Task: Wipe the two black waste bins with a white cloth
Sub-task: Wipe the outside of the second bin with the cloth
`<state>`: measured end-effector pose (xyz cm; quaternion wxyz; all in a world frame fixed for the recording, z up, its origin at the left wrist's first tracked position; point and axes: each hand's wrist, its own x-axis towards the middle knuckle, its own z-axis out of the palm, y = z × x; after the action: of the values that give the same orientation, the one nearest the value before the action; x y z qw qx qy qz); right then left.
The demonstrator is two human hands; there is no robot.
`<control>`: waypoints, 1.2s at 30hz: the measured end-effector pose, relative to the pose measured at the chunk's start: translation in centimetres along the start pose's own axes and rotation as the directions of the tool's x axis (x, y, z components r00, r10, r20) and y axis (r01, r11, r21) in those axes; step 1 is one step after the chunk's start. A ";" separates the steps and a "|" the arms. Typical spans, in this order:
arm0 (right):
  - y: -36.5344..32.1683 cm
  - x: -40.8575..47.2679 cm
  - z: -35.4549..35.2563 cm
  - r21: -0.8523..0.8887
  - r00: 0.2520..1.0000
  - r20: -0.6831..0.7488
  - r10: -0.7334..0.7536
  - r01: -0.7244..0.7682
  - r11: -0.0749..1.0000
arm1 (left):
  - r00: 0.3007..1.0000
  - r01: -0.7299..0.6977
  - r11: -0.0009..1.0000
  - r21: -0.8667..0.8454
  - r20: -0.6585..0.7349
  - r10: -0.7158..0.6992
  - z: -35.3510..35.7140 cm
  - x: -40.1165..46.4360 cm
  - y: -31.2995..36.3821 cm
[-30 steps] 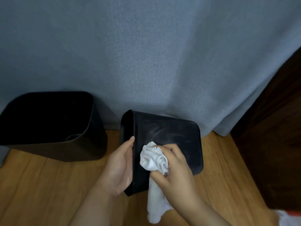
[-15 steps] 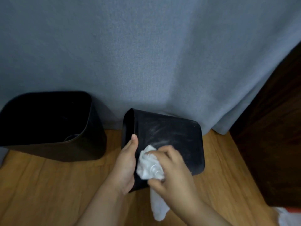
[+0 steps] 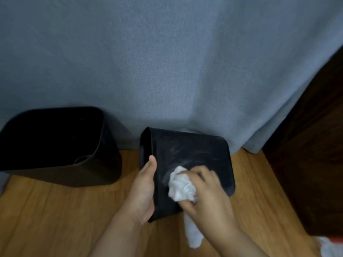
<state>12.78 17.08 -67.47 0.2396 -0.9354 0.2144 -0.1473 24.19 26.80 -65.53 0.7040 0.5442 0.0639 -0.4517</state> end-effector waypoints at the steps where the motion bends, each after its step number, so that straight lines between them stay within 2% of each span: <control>1: 0.4 0.2 -0.1 0.002 0.996 -0.040 0.076 -0.076 0.997 | 1.000 0.001 1.000 0.004 -0.004 -0.001 0.0 0.1 -0.1; 3: 0.2 0.5 -0.3 0.011 0.992 -0.065 0.104 -0.103 0.995 | 1.000 -0.004 1.000 0.016 -0.014 0.005 -0.2 0.2 -0.1; 6: -1.9 -0.2 -0.1 0.031 0.986 0.091 -0.136 0.134 0.990 | 1.000 -0.011 1.000 -0.020 -0.024 0.011 -0.4 0.4 0.0; 8: -1.6 -1.0 0.2 -0.008 0.972 0.134 -0.194 0.197 0.980 | 1.000 -0.006 1.000 -0.024 -0.005 0.006 -0.4 0.3 0.1; 9: -0.9 -1.0 0.2 -0.037 0.983 0.105 -0.153 0.157 0.987 | 1.000 -0.012 1.000 -0.013 -0.006 0.012 -0.5 0.3 0.1; 12: 0.8 -0.5 0.1 -0.023 0.994 -0.027 0.108 -0.109 0.994 | 0.999 -0.031 0.999 0.007 -0.039 0.032 -0.7 0.6 -0.3; 13: 0.6 -0.5 0.2 -0.007 0.991 -0.049 0.123 -0.124 0.992 | 0.998 -0.036 0.999 0.010 -0.047 0.036 -0.6 0.5 -0.4; 16: -1.3 -0.8 0.5 0.039 0.997 0.040 -0.060 0.059 0.998 | 0.998 -0.026 0.999 -0.026 -0.053 0.024 -0.4 0.4 -0.4; 18: -1.5 -1.1 0.5 0.011 0.982 0.105 -0.156 0.155 0.988 | 0.999 -0.014 0.999 -0.036 -0.044 0.013 -0.5 0.3 -0.3; 19: -0.8 -0.9 0.4 -0.024 0.985 0.099 -0.138 0.141 0.990 | 0.999 -0.014 1.000 -0.026 -0.034 0.013 -0.6 0.4 -0.3; 22: 1.4 -0.2 -0.1 -0.062 0.994 -0.033 0.109 -0.111 0.992 | 0.998 -0.041 0.999 0.004 -0.037 0.041 -0.7 0.5 -0.3; 23: 1.4 0.1 -0.2 -0.055 0.988 -0.057 0.141 -0.144 0.988 | 0.997 -0.050 0.999 0.004 -0.054 0.050 -0.7 0.6 -0.4; 25: -0.2 0.3 -0.1 -0.021 0.999 -0.007 0.031 -0.031 0.999 | 0.995 -0.055 0.998 0.003 -0.077 0.056 -0.5 0.7 -0.3; 27: -2.1 -0.1 0.2 0.046 0.984 0.109 -0.144 0.140 0.989 | 0.996 -0.020 0.999 -0.028 -0.087 0.017 -0.2 0.7 -0.3; 28: -2.3 -0.3 0.2 0.052 0.973 0.141 -0.184 0.178 0.983 | 0.996 -0.003 0.999 -0.037 -0.089 0.000 -0.2 0.6 -0.3; 30: -0.9 -0.4 0.1 -0.012 0.983 0.125 -0.134 0.137 0.990 | 0.998 -0.008 1.000 -0.018 -0.068 0.006 -0.4 0.5 -0.3; 33: 1.7 -0.2 -0.4 -0.089 0.993 -0.033 0.113 -0.115 0.989 | 0.997 -0.038 0.999 0.010 -0.067 0.039 -0.5 0.6 -0.3; 34: 1.7 -0.2 -0.4 -0.082 0.988 -0.066 0.142 -0.147 0.986 | 0.996 -0.046 0.999 0.013 -0.081 0.047 -0.5 0.6 -0.3; 36: 0.3 -0.4 -0.1 -0.040 0.999 -0.016 0.046 -0.046 0.998 | 0.996 -0.038 0.999 0.003 -0.077 0.038 -0.4 0.7 -0.2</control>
<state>12.33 17.01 -67.57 0.2226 -0.9337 0.2405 -0.1443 24.60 26.74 -66.24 0.7090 0.5629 0.0801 -0.4171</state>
